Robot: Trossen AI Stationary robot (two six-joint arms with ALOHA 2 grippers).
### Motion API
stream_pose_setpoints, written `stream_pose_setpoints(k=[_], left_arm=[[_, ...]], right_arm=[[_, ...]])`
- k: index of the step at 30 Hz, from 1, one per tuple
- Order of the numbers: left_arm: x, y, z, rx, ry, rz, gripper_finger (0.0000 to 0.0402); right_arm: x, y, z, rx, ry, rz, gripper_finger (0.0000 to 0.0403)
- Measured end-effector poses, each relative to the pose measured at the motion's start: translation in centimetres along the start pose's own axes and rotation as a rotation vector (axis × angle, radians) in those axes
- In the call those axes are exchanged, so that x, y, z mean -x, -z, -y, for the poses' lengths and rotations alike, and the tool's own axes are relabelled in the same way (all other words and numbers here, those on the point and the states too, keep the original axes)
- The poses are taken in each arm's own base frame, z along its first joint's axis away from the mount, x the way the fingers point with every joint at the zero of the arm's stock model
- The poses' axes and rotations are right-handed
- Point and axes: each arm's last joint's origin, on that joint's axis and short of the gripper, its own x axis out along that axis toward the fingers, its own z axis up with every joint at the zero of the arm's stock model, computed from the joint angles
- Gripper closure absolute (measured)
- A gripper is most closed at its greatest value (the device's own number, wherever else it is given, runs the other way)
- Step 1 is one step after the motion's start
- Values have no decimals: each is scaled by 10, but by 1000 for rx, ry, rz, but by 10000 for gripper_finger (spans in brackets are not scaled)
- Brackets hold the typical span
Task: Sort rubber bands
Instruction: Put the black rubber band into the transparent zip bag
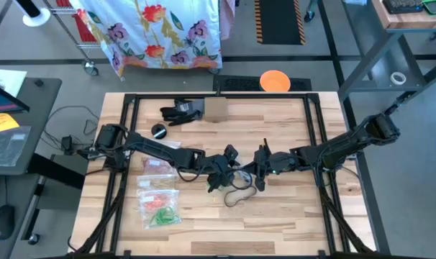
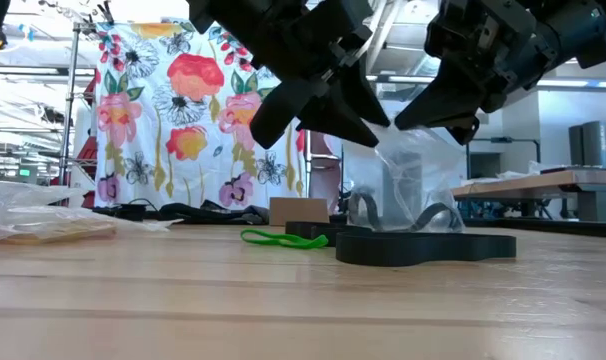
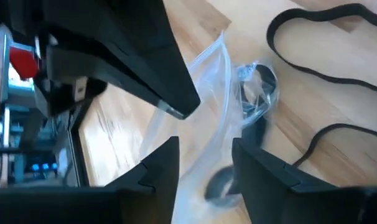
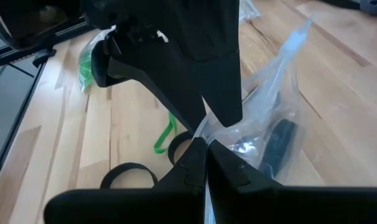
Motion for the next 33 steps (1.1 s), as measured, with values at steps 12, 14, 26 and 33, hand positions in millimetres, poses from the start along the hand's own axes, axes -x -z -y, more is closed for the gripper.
stream_pose_setpoints(k=[12,14,26,33], left_arm=[[1,3,-2,153,-111,-120,393],[2,1,-2,167,-101,-129,397],[23,-33,6,260,-11,-127,401],[28,-41,14,317,10,-123,401]], right_arm=[[0,-1,3,-26,54,21,403],[-1,-1,7,-39,96,24,403],[-3,-20,17,-71,278,74,403],[-1,-26,16,-91,347,33,403]])
